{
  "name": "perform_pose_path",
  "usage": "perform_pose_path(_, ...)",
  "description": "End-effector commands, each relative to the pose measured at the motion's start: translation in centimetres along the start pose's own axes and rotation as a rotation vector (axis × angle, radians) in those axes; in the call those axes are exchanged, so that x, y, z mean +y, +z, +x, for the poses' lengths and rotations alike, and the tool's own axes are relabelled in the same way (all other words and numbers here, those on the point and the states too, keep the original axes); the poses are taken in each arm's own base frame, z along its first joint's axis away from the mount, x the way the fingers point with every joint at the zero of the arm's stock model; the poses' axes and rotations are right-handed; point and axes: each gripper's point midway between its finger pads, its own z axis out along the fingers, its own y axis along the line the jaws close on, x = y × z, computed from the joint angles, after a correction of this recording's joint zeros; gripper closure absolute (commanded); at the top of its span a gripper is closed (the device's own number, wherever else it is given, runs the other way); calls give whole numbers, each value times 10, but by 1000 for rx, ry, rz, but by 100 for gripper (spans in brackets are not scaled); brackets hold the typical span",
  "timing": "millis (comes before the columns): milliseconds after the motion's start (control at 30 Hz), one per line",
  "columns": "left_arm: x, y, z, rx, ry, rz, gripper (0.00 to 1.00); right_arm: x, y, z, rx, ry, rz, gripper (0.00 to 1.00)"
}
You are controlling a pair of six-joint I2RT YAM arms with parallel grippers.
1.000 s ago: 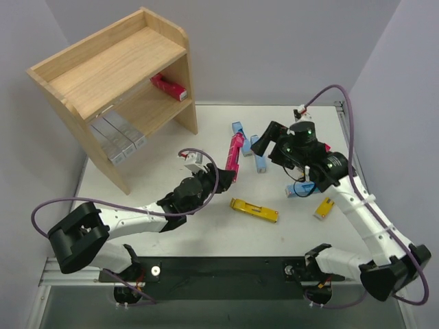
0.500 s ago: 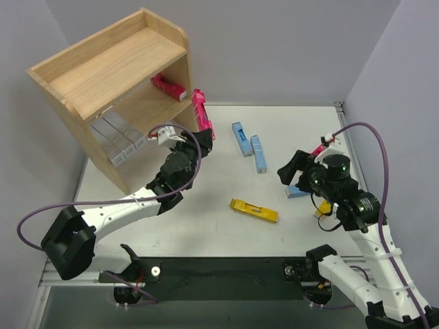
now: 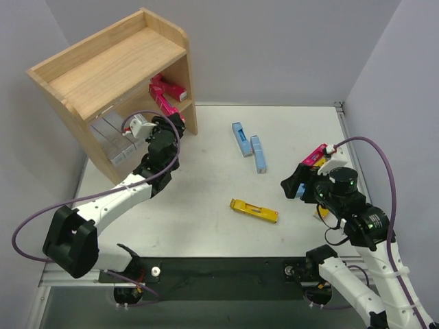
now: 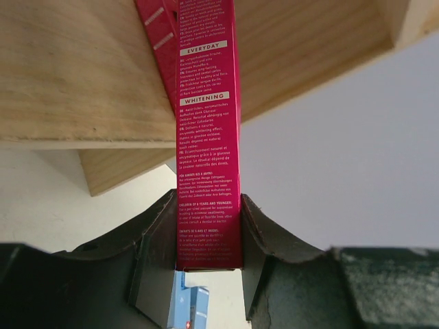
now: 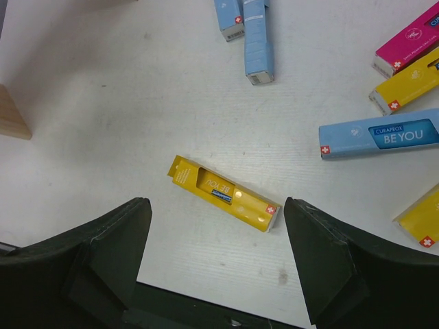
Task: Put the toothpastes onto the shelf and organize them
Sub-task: Place the toothpaste on the shelf.
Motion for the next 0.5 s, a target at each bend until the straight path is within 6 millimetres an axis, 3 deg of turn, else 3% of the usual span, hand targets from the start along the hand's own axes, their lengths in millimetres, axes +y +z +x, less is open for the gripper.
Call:
perform_pose_path(0, -14, 19, -23, -55, -105, -6, 65, -1, -1, -6, -6, -47, 8, 20)
perform_pose_path(67, -15, 26, -27, -76, -110, -3, 64, -3, 1, -4, -2, -56, 15, 19)
perform_pose_path(300, -14, 55, -5, -72, -183, 2, 64, -5, 5, 8, 31, -55, 12, 20)
perform_pose_path(467, -15, 69, -10, -134, -214, 3, 64, -5, 3, 10, 37, -84, -2, 20)
